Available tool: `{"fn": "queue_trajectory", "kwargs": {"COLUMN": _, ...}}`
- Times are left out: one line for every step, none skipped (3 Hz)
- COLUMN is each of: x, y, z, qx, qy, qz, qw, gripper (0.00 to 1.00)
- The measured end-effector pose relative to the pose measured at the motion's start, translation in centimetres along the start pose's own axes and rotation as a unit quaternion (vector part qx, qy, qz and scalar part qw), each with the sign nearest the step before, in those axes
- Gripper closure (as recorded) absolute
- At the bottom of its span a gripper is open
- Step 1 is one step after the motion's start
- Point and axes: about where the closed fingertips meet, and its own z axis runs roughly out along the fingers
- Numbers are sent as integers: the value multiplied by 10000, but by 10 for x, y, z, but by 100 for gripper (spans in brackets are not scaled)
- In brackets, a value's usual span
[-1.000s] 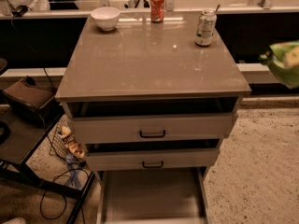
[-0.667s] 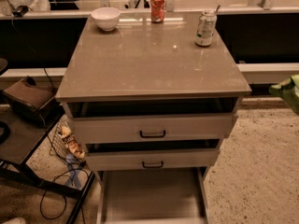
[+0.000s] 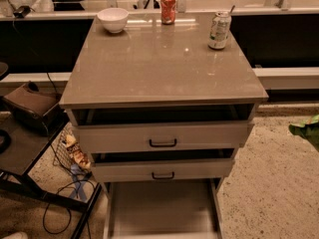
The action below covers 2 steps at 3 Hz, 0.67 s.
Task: Place green rice chip bag into bottom drawer
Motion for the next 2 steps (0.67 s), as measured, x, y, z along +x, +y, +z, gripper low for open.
{"fn": "queue_trajectory", "kwargs": {"x": -2, "y": -3, "z": 35, "qx": 120, "qy": -123, "qz": -36, "qw": 9998, "gripper": 100}}
{"fn": "queue_trajectory", "kwargs": {"x": 2, "y": -4, "z": 95, "qx": 225, "qy": -121, "qz": -287, "qw": 9993, "gripper": 100}}
